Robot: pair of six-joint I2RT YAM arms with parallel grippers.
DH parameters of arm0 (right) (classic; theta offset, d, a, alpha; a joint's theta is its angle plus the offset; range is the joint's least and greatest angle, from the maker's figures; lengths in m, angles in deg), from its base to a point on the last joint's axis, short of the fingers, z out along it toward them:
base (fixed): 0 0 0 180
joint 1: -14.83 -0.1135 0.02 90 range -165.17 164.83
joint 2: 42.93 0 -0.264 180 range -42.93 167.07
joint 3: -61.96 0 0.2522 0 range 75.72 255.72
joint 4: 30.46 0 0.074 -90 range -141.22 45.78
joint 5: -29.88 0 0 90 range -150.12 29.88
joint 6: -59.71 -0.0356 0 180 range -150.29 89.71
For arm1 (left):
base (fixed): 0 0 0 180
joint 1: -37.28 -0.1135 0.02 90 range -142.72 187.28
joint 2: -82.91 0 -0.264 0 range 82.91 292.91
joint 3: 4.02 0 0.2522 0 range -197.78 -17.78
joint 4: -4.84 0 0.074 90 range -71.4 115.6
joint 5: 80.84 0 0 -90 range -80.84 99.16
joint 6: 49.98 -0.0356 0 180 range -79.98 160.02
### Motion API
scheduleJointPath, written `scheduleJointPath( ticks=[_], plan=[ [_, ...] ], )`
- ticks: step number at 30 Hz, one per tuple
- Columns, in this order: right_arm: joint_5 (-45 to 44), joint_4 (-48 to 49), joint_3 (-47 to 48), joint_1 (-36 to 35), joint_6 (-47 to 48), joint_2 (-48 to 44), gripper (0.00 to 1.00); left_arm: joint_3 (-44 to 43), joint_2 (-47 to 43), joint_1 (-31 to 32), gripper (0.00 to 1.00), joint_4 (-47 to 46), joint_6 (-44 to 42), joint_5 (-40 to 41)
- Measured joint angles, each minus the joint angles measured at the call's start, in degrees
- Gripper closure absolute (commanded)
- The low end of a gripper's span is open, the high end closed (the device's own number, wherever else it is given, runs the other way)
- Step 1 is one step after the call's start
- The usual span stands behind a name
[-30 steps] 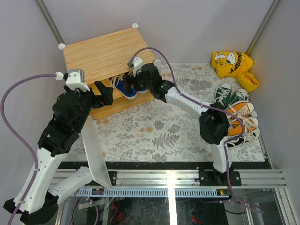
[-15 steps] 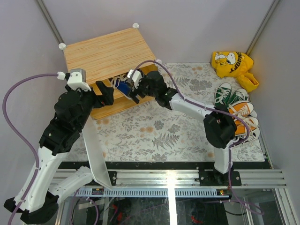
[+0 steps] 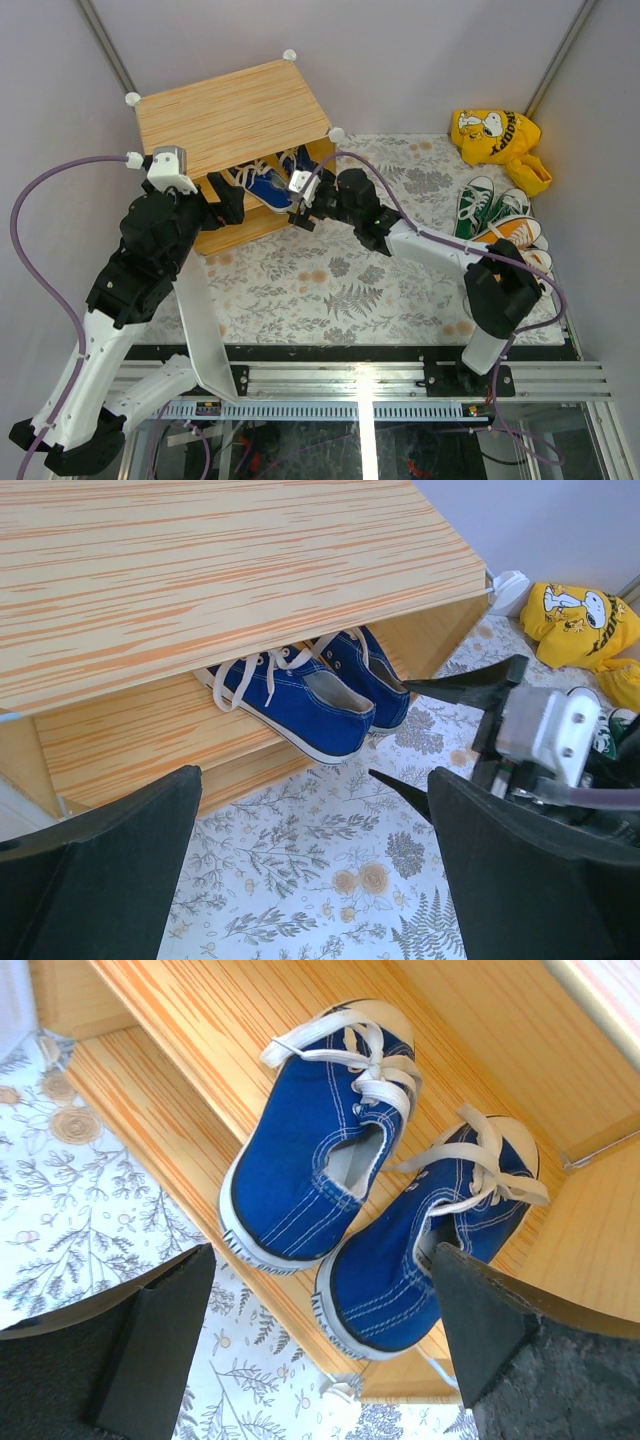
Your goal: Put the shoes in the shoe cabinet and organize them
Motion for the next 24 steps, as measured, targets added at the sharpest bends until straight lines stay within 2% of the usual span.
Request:
scheduleJointPath(
  ticks=[8,13,17,24],
  plan=[
    [0.8,2.8,-7.4,0.0,-6.7,-10.4,0.04,0.0,0.0,0.0,0.06,0.0,0.0,0.0],
    [-4.0,5.5,-13.9,0.0,-13.3,-18.4,0.06,0.3,-0.1,0.0,0.06,0.0,0.0,0.0],
    [-9.8,6.1,-15.4,0.0,-20.0,-18.0,0.10,0.4,-0.1,0.0,0.06,0.0,0.0,0.0],
    [-17.3,10.8,-16.0,0.0,-30.9,-10.5,0.13,0.9,-0.2,0.0,0.06,-0.1,0.0,-0.1]
  ],
)
